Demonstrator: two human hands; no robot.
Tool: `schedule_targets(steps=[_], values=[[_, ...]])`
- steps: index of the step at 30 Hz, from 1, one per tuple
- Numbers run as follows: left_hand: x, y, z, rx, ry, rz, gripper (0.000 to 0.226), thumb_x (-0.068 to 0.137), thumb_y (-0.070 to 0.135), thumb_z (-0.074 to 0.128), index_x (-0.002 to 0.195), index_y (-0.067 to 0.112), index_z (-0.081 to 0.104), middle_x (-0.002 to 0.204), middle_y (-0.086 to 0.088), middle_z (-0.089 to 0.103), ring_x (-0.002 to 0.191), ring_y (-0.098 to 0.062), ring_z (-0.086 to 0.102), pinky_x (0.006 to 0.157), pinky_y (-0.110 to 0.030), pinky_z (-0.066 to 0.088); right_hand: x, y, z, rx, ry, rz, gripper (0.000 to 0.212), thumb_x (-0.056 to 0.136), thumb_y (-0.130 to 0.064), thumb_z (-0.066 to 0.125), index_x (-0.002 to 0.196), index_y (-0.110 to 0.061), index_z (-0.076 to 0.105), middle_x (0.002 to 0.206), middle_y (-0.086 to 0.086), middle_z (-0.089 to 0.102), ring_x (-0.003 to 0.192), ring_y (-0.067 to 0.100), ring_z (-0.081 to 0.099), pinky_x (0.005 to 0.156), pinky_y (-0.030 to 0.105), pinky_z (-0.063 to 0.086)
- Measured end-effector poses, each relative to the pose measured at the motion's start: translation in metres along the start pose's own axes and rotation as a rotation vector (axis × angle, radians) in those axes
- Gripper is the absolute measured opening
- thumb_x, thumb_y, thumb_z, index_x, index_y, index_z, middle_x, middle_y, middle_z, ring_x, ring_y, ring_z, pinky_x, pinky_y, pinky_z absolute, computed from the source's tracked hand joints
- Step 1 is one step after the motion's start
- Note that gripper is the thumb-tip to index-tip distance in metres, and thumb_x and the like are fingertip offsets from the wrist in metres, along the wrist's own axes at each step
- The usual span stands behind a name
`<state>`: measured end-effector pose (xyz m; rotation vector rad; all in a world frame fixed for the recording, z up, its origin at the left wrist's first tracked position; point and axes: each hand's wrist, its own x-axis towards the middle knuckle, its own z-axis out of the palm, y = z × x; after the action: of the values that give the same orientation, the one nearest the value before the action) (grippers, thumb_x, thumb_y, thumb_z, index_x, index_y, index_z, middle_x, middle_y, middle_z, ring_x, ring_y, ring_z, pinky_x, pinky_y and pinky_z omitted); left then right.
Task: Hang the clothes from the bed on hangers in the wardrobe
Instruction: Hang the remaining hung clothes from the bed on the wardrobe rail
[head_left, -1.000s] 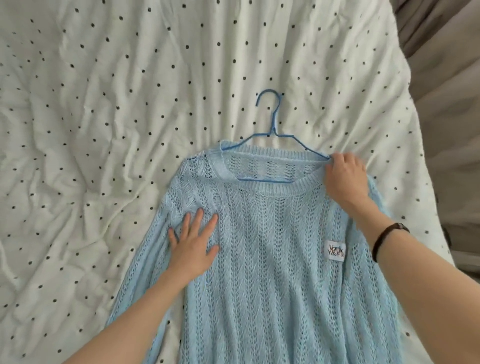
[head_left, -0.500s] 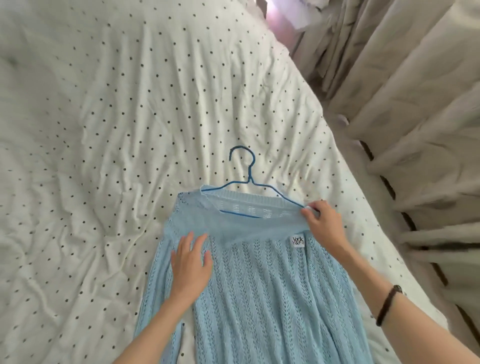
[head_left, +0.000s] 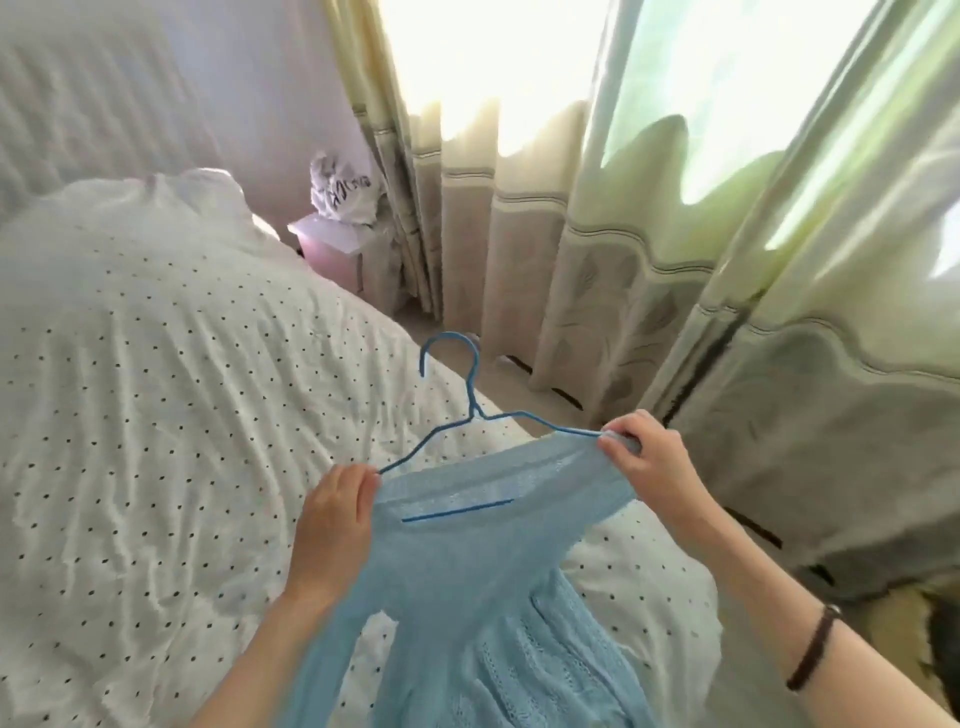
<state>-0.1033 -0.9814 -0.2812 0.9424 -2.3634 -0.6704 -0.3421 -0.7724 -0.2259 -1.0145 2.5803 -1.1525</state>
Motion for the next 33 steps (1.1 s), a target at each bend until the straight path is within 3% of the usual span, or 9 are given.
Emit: schedule_targets(steps=[3,5,8,12,18,23,28,31,33], values=[[-0.013,0.049,0.004,-0.112,-0.009,0.101,0.014,0.093,0.006,0.049,0.084,0.006,0.059,0.079,-0.008,0.058,0.074,-0.031,0.054,0.068,-0.038,0.040,-0.056,0.002,-0.060,0.077,0.121,0.065,0.014,0.081,-0.011,0.069,0.075,-0.024,0.065,0.080,-0.010,0.059,0.079,0.013,0.058,0.080,0.018,0.040],[-0.025,0.081,0.007,-0.139,-0.014,0.195,0.013,0.091,0.001,0.051,0.081,0.004,0.059,0.076,-0.010,0.059,0.070,-0.031,0.054,0.066,-0.036,0.038,-0.101,0.004,-0.096,0.124,0.224,0.120,0.013,0.080,-0.009,0.070,0.077,-0.021,0.069,0.081,-0.003,0.062,0.077,0.009,0.058,0.073,0.009,0.039],[-0.042,0.139,0.010,-0.231,-0.042,0.343,0.011,0.089,0.002,0.053,0.082,0.002,0.063,0.079,-0.013,0.063,0.073,-0.030,0.056,0.070,-0.037,0.040,-0.172,0.009,-0.149,0.183,0.386,0.182,0.015,0.079,-0.006,0.070,0.079,-0.021,0.073,0.083,-0.002,0.064,0.077,0.005,0.058,0.075,0.013,0.042],[-0.073,0.229,0.018,-0.354,-0.115,0.605,0.028,0.086,0.026,0.041,0.078,0.009,0.062,0.078,-0.004,0.062,0.074,-0.015,0.051,0.069,-0.028,0.034,-0.261,0.007,-0.209,0.186,0.650,0.242,0.013,0.078,-0.004,0.071,0.082,-0.017,0.074,0.085,0.005,0.069,0.075,0.002,0.061,0.073,0.013,0.045],[-0.147,0.365,0.036,-0.526,-0.222,0.797,0.017,0.085,0.017,0.046,0.078,0.011,0.061,0.078,0.008,0.054,0.072,-0.021,0.053,0.070,-0.037,0.038,-0.373,-0.011,-0.299,0.109,0.963,0.214,0.014,0.077,-0.002,0.071,0.089,-0.009,0.073,0.082,-0.007,0.066,0.075,-0.006,0.059,0.070,0.006,0.043],[-0.227,0.466,0.059,-0.634,-0.332,0.926,0.017,0.084,0.018,0.048,0.076,0.012,0.063,0.077,0.005,0.059,0.072,-0.022,0.055,0.070,-0.037,0.037,-0.477,0.023,-0.349,-0.053,1.095,0.370,0.018,0.077,-0.004,0.071,0.086,-0.020,0.074,0.085,-0.006,0.067,0.081,0.000,0.060,0.076,0.009,0.044],[-0.323,0.541,0.091,-0.752,-0.496,1.125,0.026,0.087,0.028,0.045,0.074,0.013,0.063,0.077,0.012,0.056,0.069,-0.016,0.054,0.069,-0.038,0.037,-0.593,0.042,-0.380,-0.365,1.218,0.525,0.008,0.078,-0.002,0.071,0.083,-0.006,0.075,0.090,0.000,0.067,0.086,-0.002,0.056,0.081,0.002,0.038],[-0.375,0.568,0.102,-0.809,-0.619,1.169,0.025,0.087,0.024,0.043,0.075,0.013,0.061,0.076,0.011,0.055,0.070,-0.016,0.052,0.071,-0.035,0.032,-0.661,0.039,-0.382,-0.505,1.240,0.693,0.021,0.085,-0.016,0.064,0.105,-0.010,0.069,0.108,-0.002,0.061,0.101,-0.003,0.050,0.091,0.004,0.031],[-0.401,0.584,0.105,-0.834,-0.704,1.169,0.022,0.087,0.022,0.043,0.076,0.013,0.061,0.076,0.009,0.055,0.070,-0.020,0.053,0.073,-0.036,0.034,-0.699,0.035,-0.383,-0.589,1.153,0.871,0.033,0.092,-0.027,0.056,0.122,-0.012,0.058,0.119,-0.004,0.054,0.114,0.007,0.045,0.094,0.010,0.025]])
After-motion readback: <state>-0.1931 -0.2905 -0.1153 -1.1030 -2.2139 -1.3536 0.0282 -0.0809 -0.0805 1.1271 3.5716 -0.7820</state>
